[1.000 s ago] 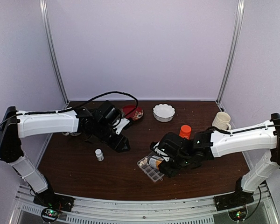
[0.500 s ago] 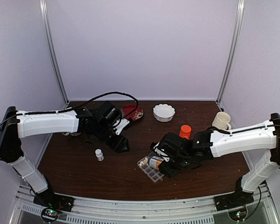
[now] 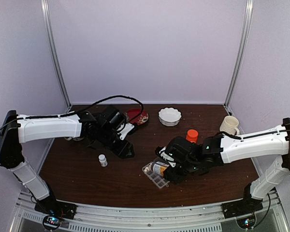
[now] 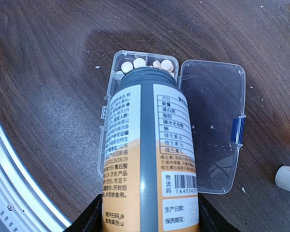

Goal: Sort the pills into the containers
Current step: Pour the pill into the compartment of the pill container.

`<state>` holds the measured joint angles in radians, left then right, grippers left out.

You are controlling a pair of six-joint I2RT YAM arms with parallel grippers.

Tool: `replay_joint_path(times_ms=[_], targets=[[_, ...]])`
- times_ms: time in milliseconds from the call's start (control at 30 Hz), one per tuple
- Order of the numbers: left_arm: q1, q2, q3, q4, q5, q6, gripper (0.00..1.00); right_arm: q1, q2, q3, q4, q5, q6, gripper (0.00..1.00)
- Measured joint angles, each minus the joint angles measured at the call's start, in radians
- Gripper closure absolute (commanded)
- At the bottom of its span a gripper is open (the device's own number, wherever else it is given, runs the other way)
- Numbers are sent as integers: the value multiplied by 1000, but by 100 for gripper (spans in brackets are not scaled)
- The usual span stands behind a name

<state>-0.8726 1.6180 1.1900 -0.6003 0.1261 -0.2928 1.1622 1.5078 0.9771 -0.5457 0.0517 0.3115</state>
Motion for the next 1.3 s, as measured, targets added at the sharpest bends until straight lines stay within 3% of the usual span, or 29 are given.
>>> replay_joint_path(times_ms=[400, 1300], targets=[[-6, 0, 0, 0, -4, 0, 100, 4, 15, -1, 14, -74, -16, 100], [-6, 8, 14, -4, -17, 2, 100, 12, 63, 99, -72, -52, -17, 100]])
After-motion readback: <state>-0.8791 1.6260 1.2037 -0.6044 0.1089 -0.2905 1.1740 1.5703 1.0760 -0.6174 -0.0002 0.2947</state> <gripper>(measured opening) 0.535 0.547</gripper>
